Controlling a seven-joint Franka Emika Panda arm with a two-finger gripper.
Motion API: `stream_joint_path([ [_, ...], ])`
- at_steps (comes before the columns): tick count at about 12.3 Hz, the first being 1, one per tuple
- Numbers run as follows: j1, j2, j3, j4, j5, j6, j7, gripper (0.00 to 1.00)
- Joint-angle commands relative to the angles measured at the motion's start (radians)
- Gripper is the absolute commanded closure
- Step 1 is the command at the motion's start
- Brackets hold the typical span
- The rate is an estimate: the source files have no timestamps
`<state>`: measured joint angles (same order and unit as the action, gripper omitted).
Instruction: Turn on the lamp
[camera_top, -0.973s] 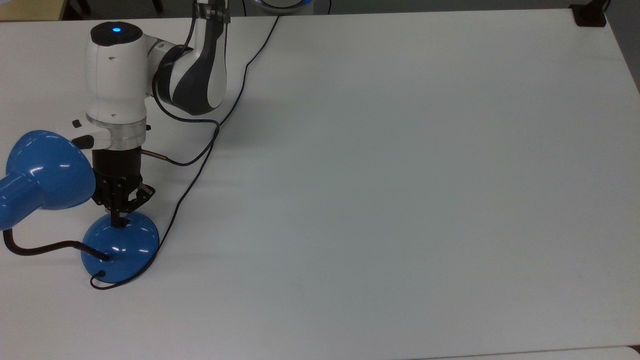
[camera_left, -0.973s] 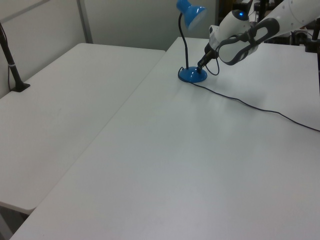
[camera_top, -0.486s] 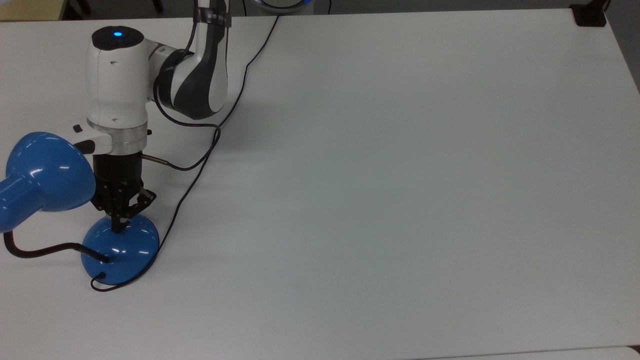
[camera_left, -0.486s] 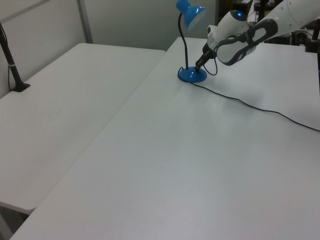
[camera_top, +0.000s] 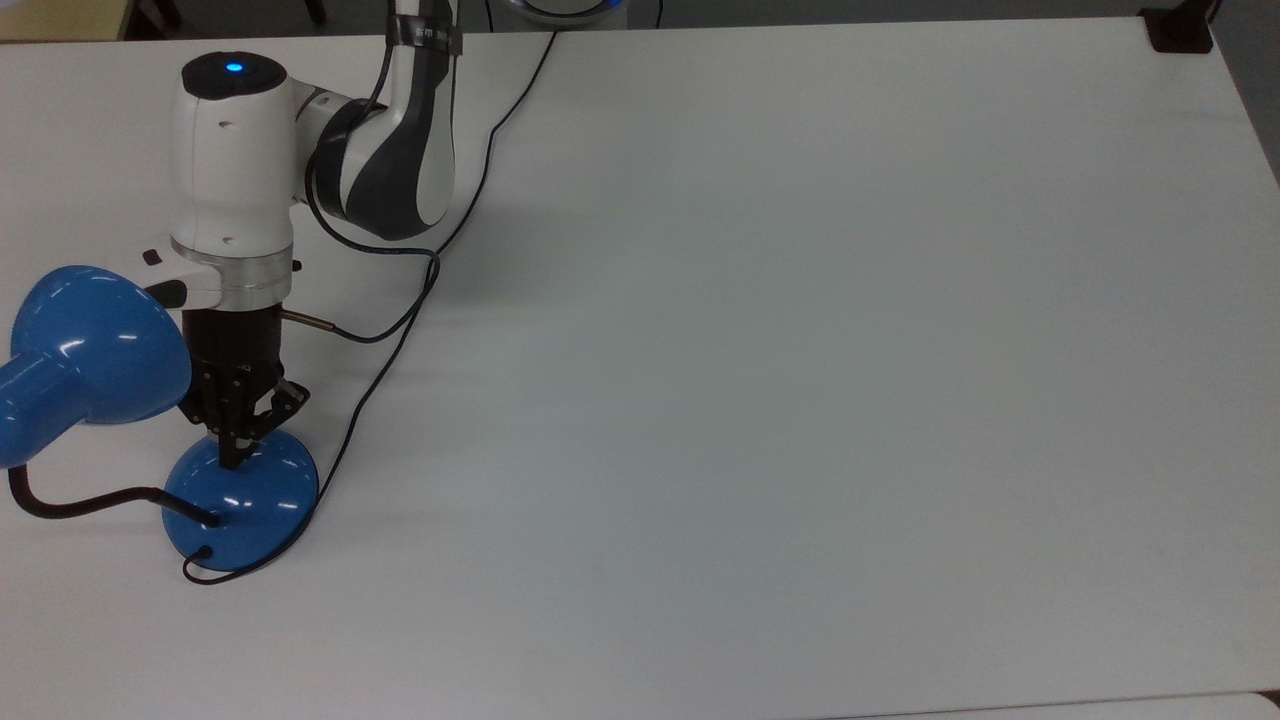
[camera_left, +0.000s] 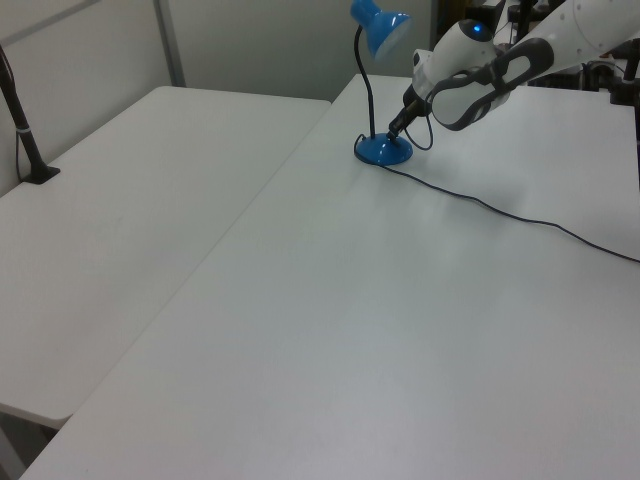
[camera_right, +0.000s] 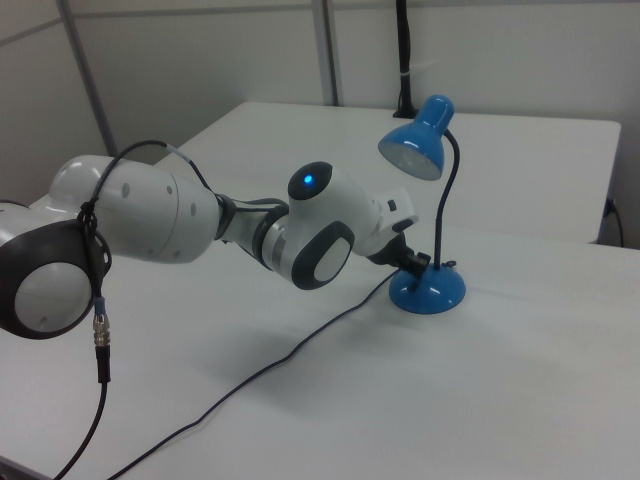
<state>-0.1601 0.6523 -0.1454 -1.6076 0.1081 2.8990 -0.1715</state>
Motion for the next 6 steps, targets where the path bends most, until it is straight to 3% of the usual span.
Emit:
stream_joint_path([
  [1,0.001,-0.074,0.003,-0.037,0.019,-0.036,0.000,1.00],
  [6,0.002,-0.062,0.003,-0.044,0.007,-0.044,-0.008,1.00],
])
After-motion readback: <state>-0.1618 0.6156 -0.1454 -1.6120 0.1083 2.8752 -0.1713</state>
